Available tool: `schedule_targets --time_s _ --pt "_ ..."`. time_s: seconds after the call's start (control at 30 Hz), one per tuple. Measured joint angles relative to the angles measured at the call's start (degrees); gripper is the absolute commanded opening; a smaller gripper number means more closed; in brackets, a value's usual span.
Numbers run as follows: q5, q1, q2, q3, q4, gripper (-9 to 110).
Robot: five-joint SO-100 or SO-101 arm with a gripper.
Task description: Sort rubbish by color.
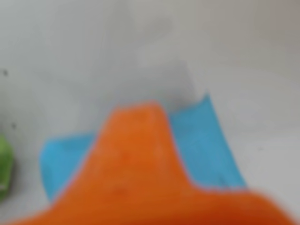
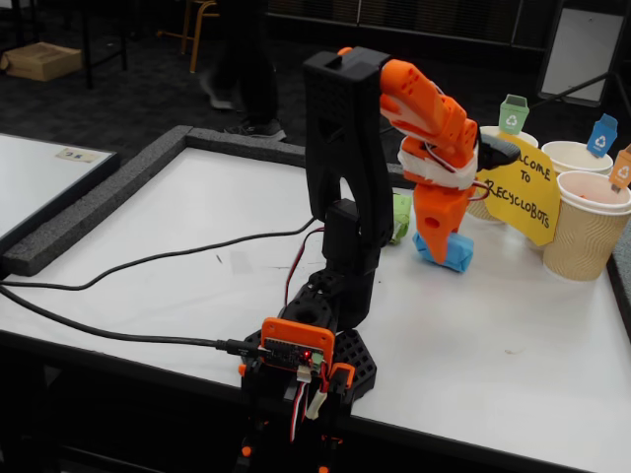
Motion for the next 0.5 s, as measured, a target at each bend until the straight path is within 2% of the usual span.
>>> schedule_targets --time_s 0.3,0.5 --pt "0.0 0.7 0.3 -3.9 2.5 0" --pt "0.0 -0.4 10.1 -8.1 8.6 0"
